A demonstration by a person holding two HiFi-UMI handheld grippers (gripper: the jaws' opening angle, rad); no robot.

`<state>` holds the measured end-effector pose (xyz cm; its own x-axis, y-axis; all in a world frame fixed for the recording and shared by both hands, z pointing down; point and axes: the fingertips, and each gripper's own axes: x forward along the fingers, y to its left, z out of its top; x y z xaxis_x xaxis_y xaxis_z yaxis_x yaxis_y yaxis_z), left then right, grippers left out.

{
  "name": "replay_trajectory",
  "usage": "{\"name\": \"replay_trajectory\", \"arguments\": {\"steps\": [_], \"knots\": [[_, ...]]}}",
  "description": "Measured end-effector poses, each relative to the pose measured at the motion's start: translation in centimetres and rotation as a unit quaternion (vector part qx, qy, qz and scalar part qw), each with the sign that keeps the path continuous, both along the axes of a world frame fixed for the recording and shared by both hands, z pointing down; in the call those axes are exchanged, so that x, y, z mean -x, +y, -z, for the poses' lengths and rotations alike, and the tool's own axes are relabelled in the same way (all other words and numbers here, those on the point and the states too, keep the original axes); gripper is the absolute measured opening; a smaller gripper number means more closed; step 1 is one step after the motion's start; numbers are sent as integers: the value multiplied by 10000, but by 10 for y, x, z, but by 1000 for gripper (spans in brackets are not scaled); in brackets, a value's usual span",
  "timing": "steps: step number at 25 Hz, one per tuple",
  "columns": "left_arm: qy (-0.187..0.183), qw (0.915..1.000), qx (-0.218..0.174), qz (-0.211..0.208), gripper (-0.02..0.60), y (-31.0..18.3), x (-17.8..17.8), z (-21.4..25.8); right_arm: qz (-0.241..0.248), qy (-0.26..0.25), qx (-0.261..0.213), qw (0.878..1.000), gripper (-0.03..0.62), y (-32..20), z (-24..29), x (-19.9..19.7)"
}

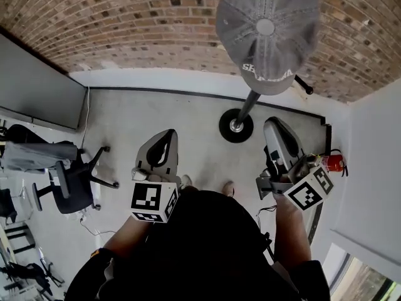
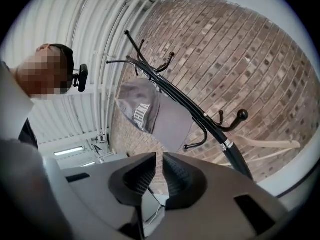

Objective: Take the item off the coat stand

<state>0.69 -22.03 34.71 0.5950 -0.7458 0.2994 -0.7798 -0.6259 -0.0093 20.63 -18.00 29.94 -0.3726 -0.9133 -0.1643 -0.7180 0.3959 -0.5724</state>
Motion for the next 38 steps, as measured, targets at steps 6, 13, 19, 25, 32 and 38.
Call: {"name": "replay_trajectory", "arguments": {"steps": [6,13,19,25,32,38], "knots": [[-60,9989,10,456,25,8,8,4,552,-727,-203,9956,141,-36,7,-24],[-257,9975,37,660,25,10,20,7,1175,-1053,-801,9842,167,-57,23,-23],[-399,9972,24,633,25,12,26,4,1408,-1352,-1390,9709,166,-45,38,-23],[-368,9978,-65,540,25,10,30,7,1418,-1370,-1744,9647,148,-32,56,-16],[-188,9986,-119,472,25,10,34,12,1604,-1002,-1959,9622,31,-7,89,8],[5,9983,-137,559,25,7,45,20,1620,-999,-2268,9552,31,10,128,19]]}}
